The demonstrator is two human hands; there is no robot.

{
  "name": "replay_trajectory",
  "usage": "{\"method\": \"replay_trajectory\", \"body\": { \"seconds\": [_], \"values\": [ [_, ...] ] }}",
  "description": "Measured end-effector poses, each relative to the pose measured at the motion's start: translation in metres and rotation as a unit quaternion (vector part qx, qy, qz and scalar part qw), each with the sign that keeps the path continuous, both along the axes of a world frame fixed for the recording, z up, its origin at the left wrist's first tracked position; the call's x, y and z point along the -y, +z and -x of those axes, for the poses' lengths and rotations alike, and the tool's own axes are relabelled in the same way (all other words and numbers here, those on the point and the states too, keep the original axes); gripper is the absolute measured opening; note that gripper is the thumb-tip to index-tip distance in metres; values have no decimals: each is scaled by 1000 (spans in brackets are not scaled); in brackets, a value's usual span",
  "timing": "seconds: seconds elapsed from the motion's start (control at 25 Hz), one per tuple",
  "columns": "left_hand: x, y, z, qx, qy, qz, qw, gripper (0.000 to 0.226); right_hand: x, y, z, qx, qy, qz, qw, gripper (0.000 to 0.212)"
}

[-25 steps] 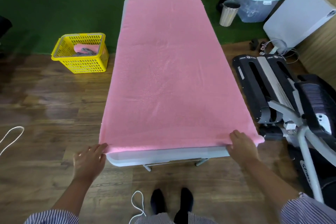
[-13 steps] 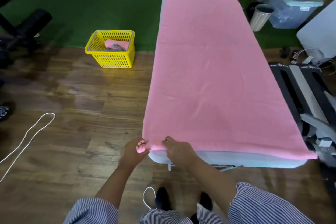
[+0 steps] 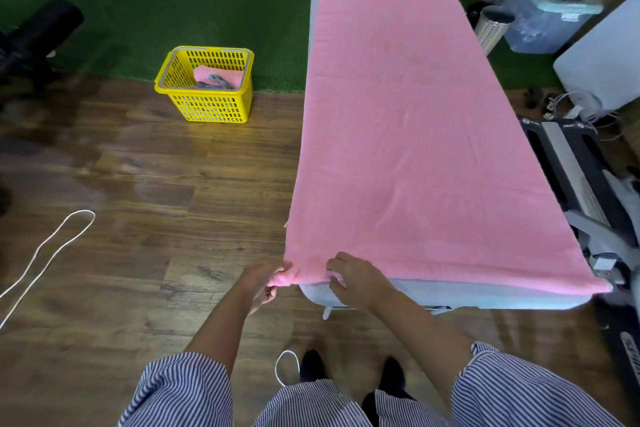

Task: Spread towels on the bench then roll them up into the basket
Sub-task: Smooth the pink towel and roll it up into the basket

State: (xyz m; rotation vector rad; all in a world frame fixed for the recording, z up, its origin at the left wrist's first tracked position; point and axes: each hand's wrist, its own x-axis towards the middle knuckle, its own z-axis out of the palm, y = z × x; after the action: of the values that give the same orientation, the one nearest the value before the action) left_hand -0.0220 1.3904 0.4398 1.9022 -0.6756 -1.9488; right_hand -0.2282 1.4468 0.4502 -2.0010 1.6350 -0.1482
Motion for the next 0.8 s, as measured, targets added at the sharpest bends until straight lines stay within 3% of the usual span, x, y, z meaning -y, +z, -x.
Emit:
{"method": "replay_trajectory", "body": {
  "seconds": [0.12,0.32,0.52,0.68,0.8],
  "values": [
    [4,-5,-13,-25,16,-10,1000,27,2,7,4,-12,-22,-6,1000,39],
    [5,-6,-21,-7,19,15,1000,9,2,8,4,-8,-18,-20,1000,27],
    [-2,-4,-26,-14,19,104,994,22,4,8,2,-2,-20,-41,999,27],
    [-12,-10,-36,76,-155,211,962,16,5,6,8,9,-21,-55,998,23],
    [-13,-9,-43,90,-172,231,953,32,4,4,8,10,-20,-53,998,23]
  ]
}}
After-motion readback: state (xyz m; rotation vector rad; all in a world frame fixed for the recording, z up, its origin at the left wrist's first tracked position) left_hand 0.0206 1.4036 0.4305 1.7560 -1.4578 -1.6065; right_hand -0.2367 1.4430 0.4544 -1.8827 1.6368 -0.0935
